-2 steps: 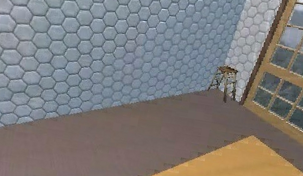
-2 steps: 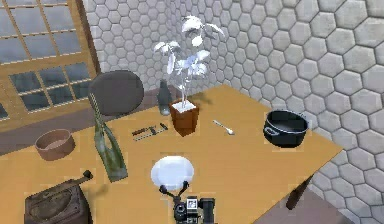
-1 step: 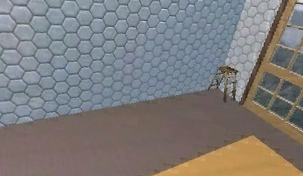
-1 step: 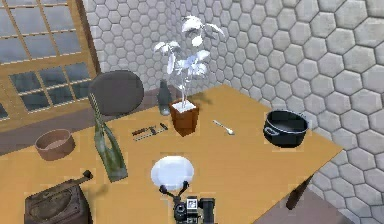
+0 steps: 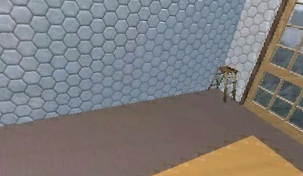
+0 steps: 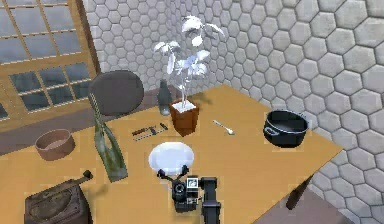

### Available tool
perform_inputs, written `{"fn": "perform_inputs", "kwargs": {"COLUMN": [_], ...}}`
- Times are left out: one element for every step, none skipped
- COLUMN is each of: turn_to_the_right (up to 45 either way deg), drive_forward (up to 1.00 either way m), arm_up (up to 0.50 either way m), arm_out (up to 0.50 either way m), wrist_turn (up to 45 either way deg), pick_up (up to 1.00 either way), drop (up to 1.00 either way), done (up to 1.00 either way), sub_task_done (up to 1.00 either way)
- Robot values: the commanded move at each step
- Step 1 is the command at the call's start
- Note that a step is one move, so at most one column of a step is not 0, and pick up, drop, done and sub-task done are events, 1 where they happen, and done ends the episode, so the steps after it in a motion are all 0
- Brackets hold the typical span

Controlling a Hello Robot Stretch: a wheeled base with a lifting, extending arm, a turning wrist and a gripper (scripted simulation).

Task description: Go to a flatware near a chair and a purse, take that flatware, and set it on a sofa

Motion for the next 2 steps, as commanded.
{"fn": "perform_inputs", "kwargs": {"turn_to_the_right": [0.0, 0.0], "drive_forward": [0.0, 0.0], "arm_up": [0.34, 0.0], "arm_out": [0.0, 0.0], "wrist_turn": [0.0, -45.0], "pick_up": [0.0, 0.0], "drop": [0.0, 0.0], "done": [0.0, 0.0], "sub_task_done": [0.0, 0.0]}}
